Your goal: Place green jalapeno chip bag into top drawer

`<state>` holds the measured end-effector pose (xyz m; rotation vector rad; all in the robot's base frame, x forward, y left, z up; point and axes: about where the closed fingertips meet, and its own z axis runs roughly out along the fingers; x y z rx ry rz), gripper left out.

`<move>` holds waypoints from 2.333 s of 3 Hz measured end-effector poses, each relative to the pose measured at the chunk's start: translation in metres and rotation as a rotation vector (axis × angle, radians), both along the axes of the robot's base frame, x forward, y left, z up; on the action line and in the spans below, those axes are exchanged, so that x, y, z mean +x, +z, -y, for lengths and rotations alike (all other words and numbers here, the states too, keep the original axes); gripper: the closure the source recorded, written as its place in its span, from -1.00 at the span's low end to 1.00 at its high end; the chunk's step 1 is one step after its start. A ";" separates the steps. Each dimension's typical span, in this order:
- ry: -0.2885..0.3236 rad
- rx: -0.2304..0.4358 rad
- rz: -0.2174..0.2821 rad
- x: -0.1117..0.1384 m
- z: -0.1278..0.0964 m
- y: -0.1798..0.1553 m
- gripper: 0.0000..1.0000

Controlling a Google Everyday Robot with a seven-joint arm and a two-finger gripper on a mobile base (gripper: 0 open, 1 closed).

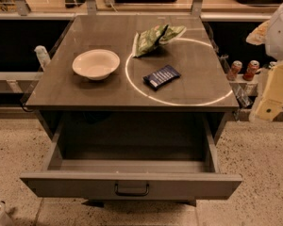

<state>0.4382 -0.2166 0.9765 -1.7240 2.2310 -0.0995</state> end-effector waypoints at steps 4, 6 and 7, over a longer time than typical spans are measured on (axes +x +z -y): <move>0.057 0.031 0.043 0.058 -0.022 0.007 -1.00; 0.051 0.146 0.160 0.148 0.006 0.011 -1.00; 0.022 0.206 0.237 0.202 0.013 0.024 -1.00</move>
Offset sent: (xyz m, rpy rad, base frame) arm 0.0320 0.0042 0.0087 -0.0004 -0.0401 0.0237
